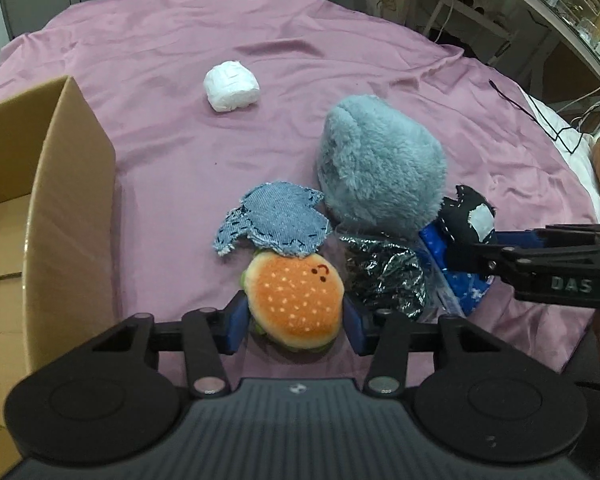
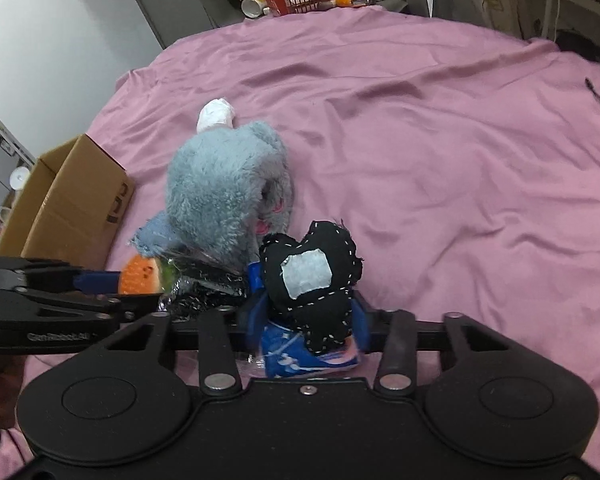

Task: Organize soft objects
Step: 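Grasp the burger plush with the left tool while the right tool grasps the black heart plush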

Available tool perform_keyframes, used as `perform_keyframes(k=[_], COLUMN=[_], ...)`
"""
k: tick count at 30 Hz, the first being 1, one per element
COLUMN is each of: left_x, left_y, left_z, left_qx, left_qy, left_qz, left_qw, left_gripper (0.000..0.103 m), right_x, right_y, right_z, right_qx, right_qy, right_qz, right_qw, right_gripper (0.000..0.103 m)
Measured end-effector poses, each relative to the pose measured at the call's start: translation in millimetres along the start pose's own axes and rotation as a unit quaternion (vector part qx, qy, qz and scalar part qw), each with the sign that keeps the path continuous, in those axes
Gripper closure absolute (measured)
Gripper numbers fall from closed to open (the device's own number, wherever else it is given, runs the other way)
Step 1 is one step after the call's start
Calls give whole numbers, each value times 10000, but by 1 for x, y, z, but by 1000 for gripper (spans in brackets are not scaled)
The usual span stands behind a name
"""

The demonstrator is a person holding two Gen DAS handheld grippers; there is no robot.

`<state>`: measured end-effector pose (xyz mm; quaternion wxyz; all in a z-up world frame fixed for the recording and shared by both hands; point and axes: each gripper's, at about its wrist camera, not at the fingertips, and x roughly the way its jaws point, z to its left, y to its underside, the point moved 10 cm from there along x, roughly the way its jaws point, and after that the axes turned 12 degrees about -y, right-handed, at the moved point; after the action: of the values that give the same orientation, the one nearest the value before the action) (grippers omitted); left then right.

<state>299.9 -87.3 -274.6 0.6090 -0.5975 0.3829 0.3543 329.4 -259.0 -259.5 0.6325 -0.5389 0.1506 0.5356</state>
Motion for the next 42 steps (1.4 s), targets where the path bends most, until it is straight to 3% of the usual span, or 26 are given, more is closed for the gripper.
perform_keyframes(k=[15,28,42], left_x=[-52,-107,-143], left_y=[1,-2,5], left_z=[16,35,78], left_qx=[-263,-416,-865], left_qy=[-95,-141,-258], left_qz=[-591,-1257,-1642], left_qw=[9979,9911,9823], left_gripper=[55,55,55], right_x=[-45,-71,-69], right_y=[-2,-5,-18], right_z=[24,66,111], right_qx=[-67,-183,-543], right_qy=[22,-58,-224], right_qz=[-475,-919,-1062], right_qw=[9988,9956,9926], right_gripper=[68,68,68])
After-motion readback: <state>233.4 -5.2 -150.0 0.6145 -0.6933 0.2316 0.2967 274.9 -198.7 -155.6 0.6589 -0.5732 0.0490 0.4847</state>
